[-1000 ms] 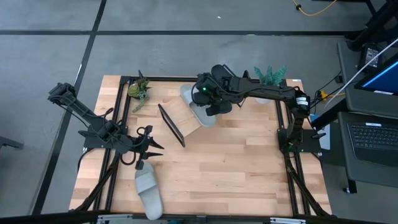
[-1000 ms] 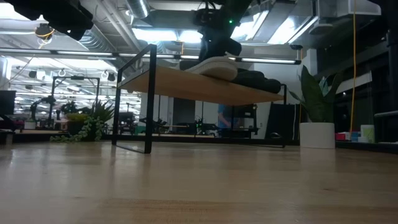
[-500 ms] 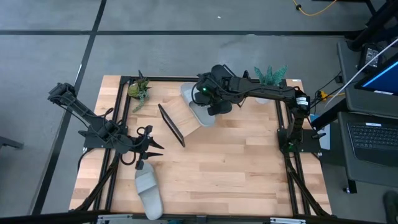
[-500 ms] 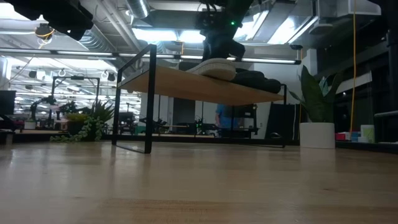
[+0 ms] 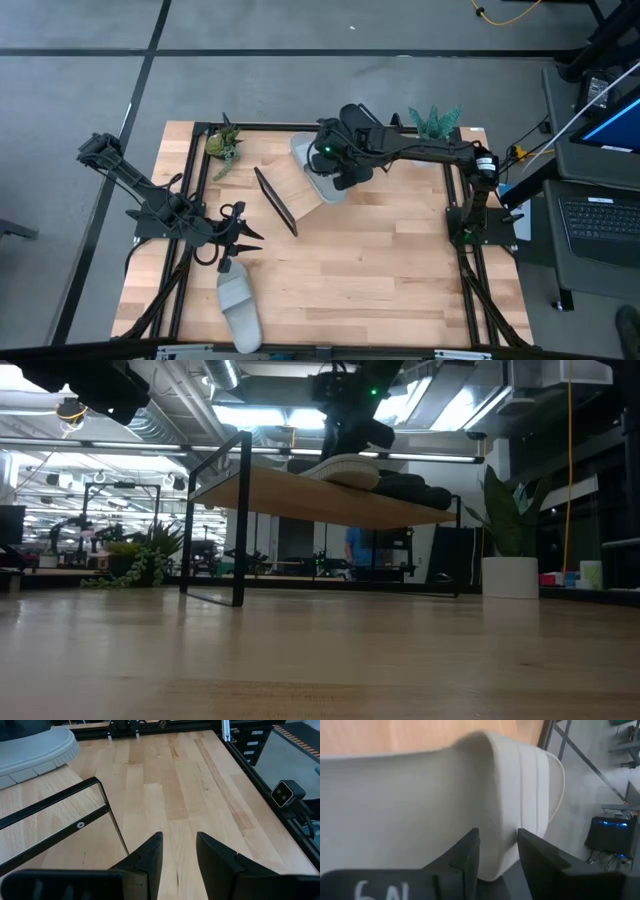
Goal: Pick and place slides into the shelf
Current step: Put the right gray slipper on the shelf, then put the gray slipper on the shelf
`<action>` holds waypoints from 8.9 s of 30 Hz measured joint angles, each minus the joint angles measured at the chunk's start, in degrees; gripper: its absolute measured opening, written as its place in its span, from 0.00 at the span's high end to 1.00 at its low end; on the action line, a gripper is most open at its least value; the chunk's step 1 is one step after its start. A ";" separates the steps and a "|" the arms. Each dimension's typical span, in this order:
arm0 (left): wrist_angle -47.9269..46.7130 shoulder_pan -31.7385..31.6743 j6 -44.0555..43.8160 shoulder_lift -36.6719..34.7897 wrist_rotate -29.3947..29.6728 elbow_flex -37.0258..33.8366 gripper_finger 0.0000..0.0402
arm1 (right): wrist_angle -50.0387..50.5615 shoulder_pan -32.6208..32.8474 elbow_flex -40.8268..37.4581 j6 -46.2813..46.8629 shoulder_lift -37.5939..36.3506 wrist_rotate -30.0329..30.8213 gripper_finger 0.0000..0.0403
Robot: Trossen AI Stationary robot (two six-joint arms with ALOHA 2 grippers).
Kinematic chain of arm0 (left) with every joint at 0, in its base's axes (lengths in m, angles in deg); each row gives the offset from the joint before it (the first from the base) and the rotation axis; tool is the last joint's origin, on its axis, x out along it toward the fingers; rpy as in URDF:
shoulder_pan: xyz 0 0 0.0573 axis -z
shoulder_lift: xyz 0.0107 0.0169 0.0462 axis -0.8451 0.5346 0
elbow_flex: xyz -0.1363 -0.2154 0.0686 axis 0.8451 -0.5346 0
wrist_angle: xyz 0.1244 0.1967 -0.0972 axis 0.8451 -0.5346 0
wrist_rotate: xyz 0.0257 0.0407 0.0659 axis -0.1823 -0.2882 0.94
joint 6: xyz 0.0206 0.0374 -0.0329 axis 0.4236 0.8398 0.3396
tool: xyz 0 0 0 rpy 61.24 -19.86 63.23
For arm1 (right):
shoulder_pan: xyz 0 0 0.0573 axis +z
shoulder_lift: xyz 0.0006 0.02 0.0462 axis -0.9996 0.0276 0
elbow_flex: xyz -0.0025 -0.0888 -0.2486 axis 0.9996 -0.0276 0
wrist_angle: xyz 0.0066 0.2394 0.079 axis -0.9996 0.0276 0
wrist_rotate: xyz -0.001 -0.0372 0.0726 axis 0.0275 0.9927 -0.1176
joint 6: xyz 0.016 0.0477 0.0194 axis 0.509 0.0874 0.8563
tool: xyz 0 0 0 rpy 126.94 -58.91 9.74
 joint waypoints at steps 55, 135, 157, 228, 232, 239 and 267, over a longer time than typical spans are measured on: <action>-0.35 0.00 -20.58 0.00 -9.48 -0.02 0.73 | -20.69 37.64 -37.00 46.81 -19.88 14.16 0.99; -8.70 7.80 -58.27 19.50 -31.41 -0.02 0.73 | -68.06 38.77 -54.97 36.22 -19.91 18.25 0.96; -6.80 7.80 -58.26 19.47 -32.62 -0.02 0.73 | -68.06 38.85 -54.95 37.70 -19.91 17.71 0.96; 32.00 7.74 -54.69 17.65 -29.42 -9.11 0.99 | -73.58 38.85 -54.90 29.84 -19.87 15.39 0.96; 32.36 7.74 -52.88 15.96 -24.09 -9.12 1.00 | -73.44 39.34 -54.90 29.88 -19.87 15.37 0.96; 32.78 7.72 -50.54 13.81 -9.33 -9.11 1.00 | -73.41 41.11 -54.90 28.82 -19.87 15.23 0.96; 40.57 1.82 -53.42 13.73 1.01 -9.11 1.00 | -20.40 42.98 -22.89 19.41 -8.62 6.81 0.96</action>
